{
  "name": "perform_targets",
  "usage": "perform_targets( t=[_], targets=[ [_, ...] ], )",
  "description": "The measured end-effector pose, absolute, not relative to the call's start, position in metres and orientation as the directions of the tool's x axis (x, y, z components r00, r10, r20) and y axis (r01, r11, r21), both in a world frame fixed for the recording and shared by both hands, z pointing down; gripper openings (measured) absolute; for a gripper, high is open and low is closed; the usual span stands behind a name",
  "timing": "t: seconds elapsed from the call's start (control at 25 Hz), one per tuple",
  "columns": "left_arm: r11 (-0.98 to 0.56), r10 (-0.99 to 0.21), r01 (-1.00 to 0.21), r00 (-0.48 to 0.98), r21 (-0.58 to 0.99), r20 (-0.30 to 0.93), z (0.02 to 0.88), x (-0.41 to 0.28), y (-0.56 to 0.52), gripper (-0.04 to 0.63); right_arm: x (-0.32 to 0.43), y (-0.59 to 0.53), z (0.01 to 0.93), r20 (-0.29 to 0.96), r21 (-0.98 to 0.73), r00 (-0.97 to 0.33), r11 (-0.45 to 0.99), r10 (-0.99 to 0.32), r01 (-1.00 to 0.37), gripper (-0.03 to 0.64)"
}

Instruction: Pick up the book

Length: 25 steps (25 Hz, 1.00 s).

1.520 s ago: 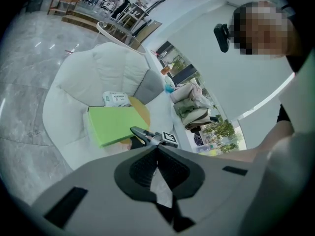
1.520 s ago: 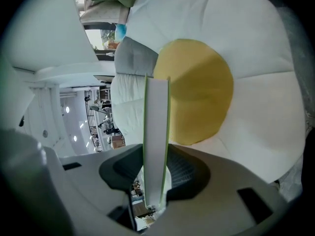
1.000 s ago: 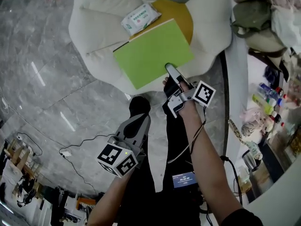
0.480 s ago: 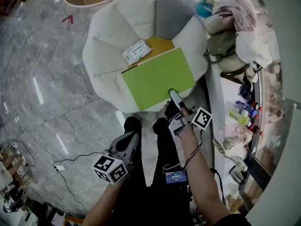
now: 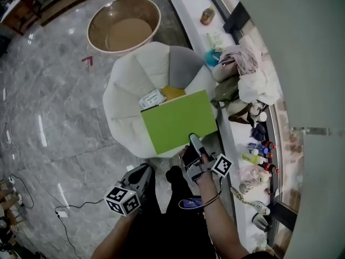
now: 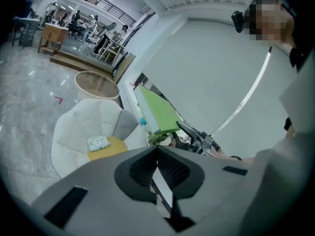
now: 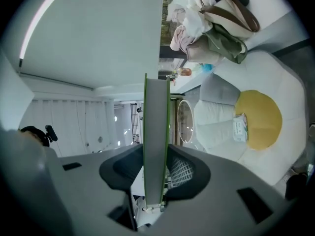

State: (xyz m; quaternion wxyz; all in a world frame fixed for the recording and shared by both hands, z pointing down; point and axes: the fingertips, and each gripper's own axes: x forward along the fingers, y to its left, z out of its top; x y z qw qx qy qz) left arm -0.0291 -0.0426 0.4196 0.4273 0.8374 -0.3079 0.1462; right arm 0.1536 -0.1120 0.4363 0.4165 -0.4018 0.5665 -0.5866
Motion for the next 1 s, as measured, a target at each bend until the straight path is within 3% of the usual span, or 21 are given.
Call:
perform_targets(
  t=[0.4, 1.0],
  targets=[
    [-0.479, -0.568, -0.679, 0.723, 0.556, 0.394, 0.335, -0.018, -0.057, 0.014, 0.205, -0.103, 0.334, -0.090, -0.995, -0.318, 0.099, -0.944, -0.011, 0.160],
    [-0.466, -0.675, -0.723, 0.663, 0.511, 0.323, 0.297, -0.012, -0.018, 0.014, 0.227, -0.070, 0.274, -0.199, -0.978, -0.344, 0.210, -0.918, 0.006, 0.160]
  ],
)
